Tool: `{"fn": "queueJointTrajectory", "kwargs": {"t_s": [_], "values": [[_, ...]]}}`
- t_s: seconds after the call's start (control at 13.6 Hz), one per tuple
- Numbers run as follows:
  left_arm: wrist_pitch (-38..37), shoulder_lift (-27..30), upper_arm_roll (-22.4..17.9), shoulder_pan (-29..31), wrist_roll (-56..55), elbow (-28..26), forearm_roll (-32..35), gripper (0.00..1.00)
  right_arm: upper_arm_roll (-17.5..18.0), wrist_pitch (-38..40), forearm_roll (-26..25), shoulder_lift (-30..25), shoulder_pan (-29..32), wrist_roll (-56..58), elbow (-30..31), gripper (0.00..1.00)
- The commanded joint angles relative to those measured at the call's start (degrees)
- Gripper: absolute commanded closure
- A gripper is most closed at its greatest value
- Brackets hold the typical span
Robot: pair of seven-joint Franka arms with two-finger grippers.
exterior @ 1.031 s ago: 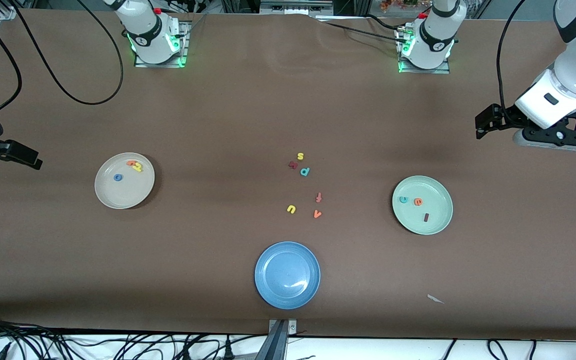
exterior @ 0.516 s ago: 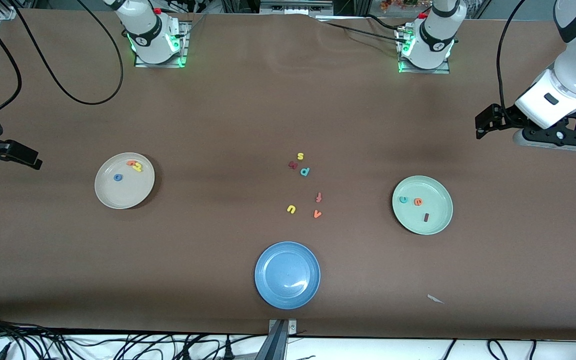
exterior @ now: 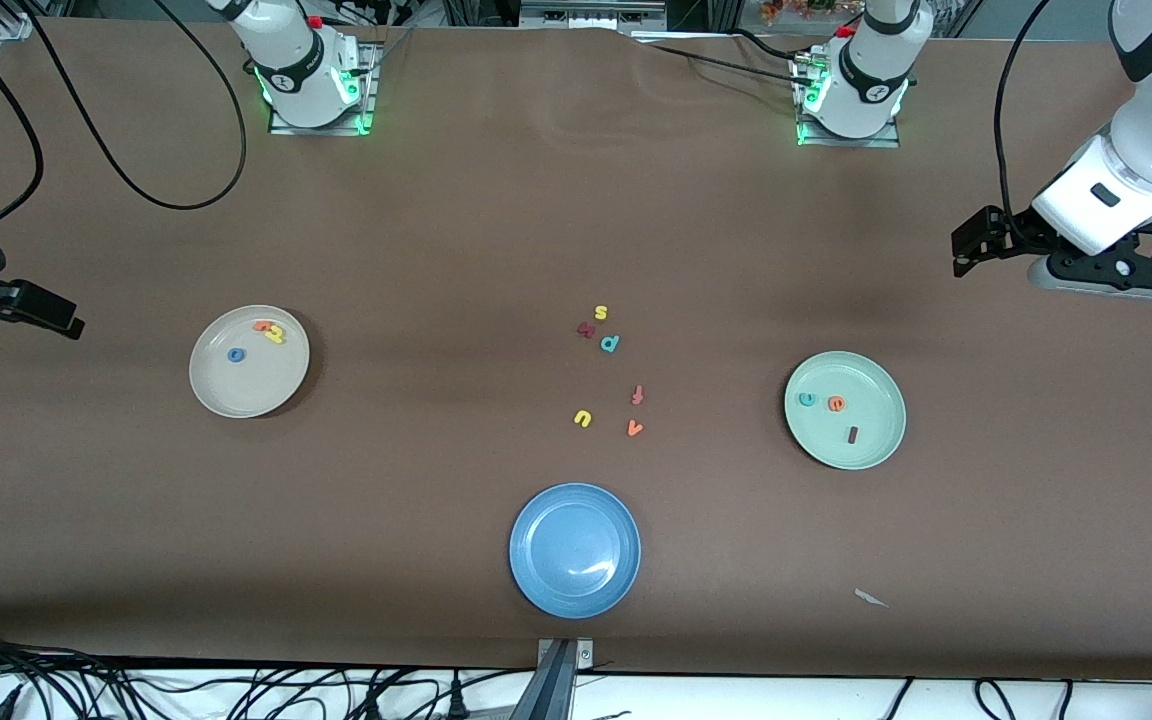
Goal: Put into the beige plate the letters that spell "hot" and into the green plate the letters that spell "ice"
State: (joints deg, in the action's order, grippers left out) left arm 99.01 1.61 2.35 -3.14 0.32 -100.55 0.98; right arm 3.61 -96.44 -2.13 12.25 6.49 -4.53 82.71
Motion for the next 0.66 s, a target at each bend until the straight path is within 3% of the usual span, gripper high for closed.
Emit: {"fn": "queueJointTrajectory", "kwargs": {"t_s": [0.0, 0.59], "values": [[-0.58, 0.58, 0.11, -0.02, -0.50, 0.27, -1.15, 0.00, 0.17, -0.07, 0.37, -0.74, 0.37, -0.48, -0.01, 0.00], [-0.67, 0.67, -0.07, 0.07, -0.41, 1.33, -1.24, 0.00, -0.36, -0.07, 0.64, -0.74, 0.20, -0.48, -0.01, 0.00]]}}
